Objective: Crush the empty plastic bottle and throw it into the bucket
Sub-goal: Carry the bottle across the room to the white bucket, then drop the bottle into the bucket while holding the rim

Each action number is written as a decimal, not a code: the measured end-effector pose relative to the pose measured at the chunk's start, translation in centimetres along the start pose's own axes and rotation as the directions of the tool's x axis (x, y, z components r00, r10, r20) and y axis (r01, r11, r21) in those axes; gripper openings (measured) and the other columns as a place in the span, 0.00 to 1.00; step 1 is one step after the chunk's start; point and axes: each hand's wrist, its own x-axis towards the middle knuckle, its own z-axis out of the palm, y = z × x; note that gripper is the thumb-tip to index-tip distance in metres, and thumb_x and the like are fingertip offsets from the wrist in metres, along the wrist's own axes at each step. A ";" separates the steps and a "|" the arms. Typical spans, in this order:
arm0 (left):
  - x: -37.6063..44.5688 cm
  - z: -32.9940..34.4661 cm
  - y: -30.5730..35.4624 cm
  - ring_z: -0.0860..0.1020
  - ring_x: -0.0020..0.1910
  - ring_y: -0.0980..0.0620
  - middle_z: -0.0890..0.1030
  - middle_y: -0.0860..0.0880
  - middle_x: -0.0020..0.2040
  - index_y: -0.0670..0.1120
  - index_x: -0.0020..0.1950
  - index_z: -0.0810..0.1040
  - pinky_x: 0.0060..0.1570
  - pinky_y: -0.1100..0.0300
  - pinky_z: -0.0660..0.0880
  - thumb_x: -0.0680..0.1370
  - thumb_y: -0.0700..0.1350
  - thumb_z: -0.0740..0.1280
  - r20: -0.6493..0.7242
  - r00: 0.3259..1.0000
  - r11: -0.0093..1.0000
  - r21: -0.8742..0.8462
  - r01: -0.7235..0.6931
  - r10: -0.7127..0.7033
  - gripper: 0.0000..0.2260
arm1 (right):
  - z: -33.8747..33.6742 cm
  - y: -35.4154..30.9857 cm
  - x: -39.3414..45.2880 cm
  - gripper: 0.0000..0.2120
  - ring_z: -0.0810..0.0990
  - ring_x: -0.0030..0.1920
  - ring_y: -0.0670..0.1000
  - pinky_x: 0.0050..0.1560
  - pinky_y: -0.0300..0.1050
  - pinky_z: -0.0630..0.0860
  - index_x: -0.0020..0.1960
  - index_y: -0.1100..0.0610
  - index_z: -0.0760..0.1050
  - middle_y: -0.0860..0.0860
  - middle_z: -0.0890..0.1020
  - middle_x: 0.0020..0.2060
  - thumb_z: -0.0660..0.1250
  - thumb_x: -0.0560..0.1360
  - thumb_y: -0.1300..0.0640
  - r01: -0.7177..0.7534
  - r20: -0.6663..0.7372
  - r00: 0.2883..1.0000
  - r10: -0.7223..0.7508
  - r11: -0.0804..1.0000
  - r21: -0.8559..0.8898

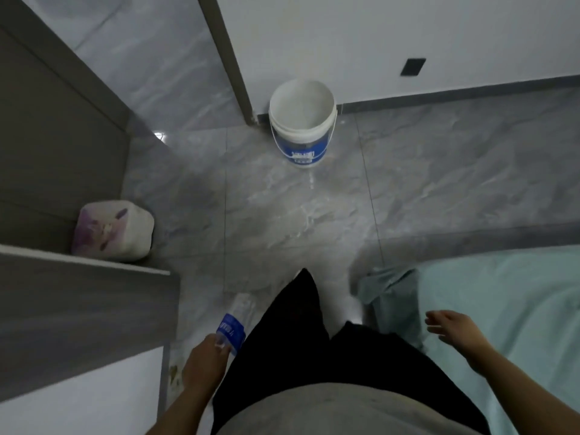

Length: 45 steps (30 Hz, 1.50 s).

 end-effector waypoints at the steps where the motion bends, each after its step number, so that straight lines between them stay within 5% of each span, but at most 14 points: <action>1: 1.6 -1.4 1.7 0.78 0.47 0.43 0.82 0.40 0.50 0.42 0.52 0.75 0.43 0.56 0.72 0.77 0.47 0.60 -0.006 1.000 1.000 0.002 -0.018 0.018 0.11 | 0.1 -1.1 0.7 0.13 0.78 0.51 0.64 0.56 0.59 0.71 0.52 0.71 0.75 0.66 0.79 0.50 0.56 0.78 0.63 -0.014 -0.002 1.000 0.014 1.000 -0.003; 6: 8.7 -8.3 11.3 0.79 0.48 0.41 0.81 0.39 0.50 0.41 0.52 0.75 0.44 0.54 0.72 0.77 0.48 0.60 -0.042 0.993 0.994 0.037 -0.105 0.107 0.11 | -0.6 -6.1 3.9 0.14 0.76 0.45 0.59 0.42 0.49 0.70 0.53 0.74 0.74 0.63 0.78 0.46 0.57 0.78 0.63 -0.150 0.008 0.989 0.150 0.989 0.014; 12: 16.3 -13.0 22.4 0.79 0.47 0.42 0.82 0.40 0.49 0.43 0.49 0.75 0.40 0.58 0.67 0.77 0.48 0.61 -0.065 0.987 0.987 0.061 -0.146 0.150 0.10 | -2.1 -13.2 10.1 0.14 0.78 0.45 0.61 0.48 0.52 0.69 0.51 0.74 0.75 0.66 0.80 0.46 0.59 0.77 0.63 -0.232 0.034 0.972 0.232 0.973 0.008; 18: 21.1 -15.2 30.0 0.79 0.46 0.43 0.82 0.41 0.48 0.44 0.49 0.73 0.40 0.57 0.69 0.77 0.49 0.61 -0.017 0.995 0.994 0.044 -0.101 0.102 0.09 | -4.2 -25.5 19.2 0.14 0.78 0.50 0.67 0.42 0.50 0.66 0.40 0.74 0.76 0.69 0.80 0.41 0.57 0.77 0.66 -0.021 0.085 0.996 0.036 0.985 -0.170; 24: 24.8 -18.6 34.2 0.78 0.43 0.44 0.81 0.42 0.46 0.46 0.45 0.72 0.46 0.53 0.74 0.77 0.48 0.61 0.029 0.998 0.999 0.001 -0.049 0.049 0.06 | -4.6 -38.8 25.3 0.15 0.77 0.56 0.63 0.54 0.52 0.72 0.58 0.71 0.73 0.67 0.78 0.57 0.55 0.78 0.62 0.018 0.064 0.998 -0.014 0.999 -0.051; 28: 28.9 -20.9 36.5 0.76 0.41 0.46 0.80 0.43 0.46 0.49 0.43 0.69 0.44 0.55 0.72 0.78 0.48 0.59 0.020 0.999 0.997 0.063 -0.051 0.050 0.05 | -3.2 -45.1 28.4 0.15 0.77 0.56 0.65 0.44 0.43 0.72 0.57 0.72 0.73 0.68 0.78 0.56 0.55 0.78 0.64 0.047 0.094 0.995 -0.040 0.996 -0.072; 37: 42.1 -24.8 45.9 0.74 0.36 0.46 0.78 0.43 0.39 0.44 0.47 0.73 0.39 0.57 0.69 0.77 0.44 0.58 -0.053 0.995 0.995 0.056 -0.086 0.089 0.06 | 2.3 -54.8 36.6 0.15 0.79 0.54 0.61 0.58 0.52 0.71 0.57 0.68 0.74 0.64 0.80 0.55 0.55 0.78 0.61 0.067 0.108 0.993 -0.054 0.990 -0.122; 45: 53.6 -21.0 54.2 0.74 0.40 0.48 0.79 0.43 0.44 0.42 0.48 0.74 0.42 0.57 0.68 0.78 0.44 0.58 0.021 0.987 0.986 -0.065 -0.157 0.158 0.08 | 8.8 -60.4 49.1 0.15 0.79 0.55 0.60 0.62 0.55 0.71 0.58 0.65 0.74 0.63 0.81 0.55 0.56 0.78 0.59 0.150 0.122 0.985 -0.126 0.966 -0.212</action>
